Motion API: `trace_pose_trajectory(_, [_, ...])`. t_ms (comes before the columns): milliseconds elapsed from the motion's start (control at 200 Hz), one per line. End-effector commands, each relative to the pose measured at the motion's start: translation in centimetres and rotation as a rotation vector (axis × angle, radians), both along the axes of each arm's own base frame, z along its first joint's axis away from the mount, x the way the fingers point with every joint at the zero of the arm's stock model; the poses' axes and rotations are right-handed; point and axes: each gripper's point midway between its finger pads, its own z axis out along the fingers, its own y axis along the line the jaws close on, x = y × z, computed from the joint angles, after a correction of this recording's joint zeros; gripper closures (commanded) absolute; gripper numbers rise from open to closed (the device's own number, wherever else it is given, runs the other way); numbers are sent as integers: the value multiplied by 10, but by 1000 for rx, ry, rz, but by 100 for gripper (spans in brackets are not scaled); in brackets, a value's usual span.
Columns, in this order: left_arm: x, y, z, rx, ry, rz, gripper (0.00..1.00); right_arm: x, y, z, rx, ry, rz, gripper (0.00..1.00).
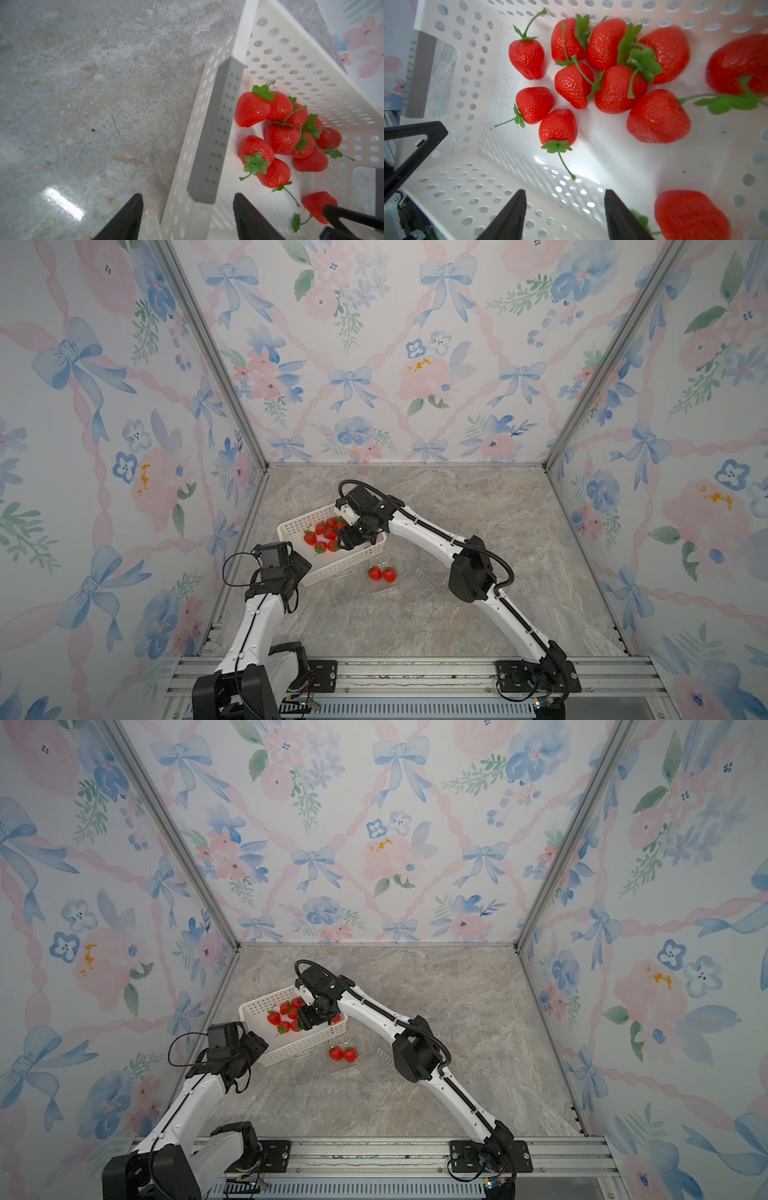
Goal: Pack strawberries into containers
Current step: Move the basket to the center of the board, then pick up the strawberry from the basket.
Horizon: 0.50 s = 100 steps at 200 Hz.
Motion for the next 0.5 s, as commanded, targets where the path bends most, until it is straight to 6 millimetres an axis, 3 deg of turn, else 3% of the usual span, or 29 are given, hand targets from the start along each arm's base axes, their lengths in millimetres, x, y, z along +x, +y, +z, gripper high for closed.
trace_pose_trajectory(0, [-1,10,14,39,-24,36,23,-3,19,5,59,-14,17,38])
trace_pose_trajectory(295, [12,10,44,65,-100,8,26,-1,32,-9,82,-8,5,40])
trace_pose_trajectory(495, [18,1,59,56,-143,-59,26,-2,41,-22,87,-15,-3,41])
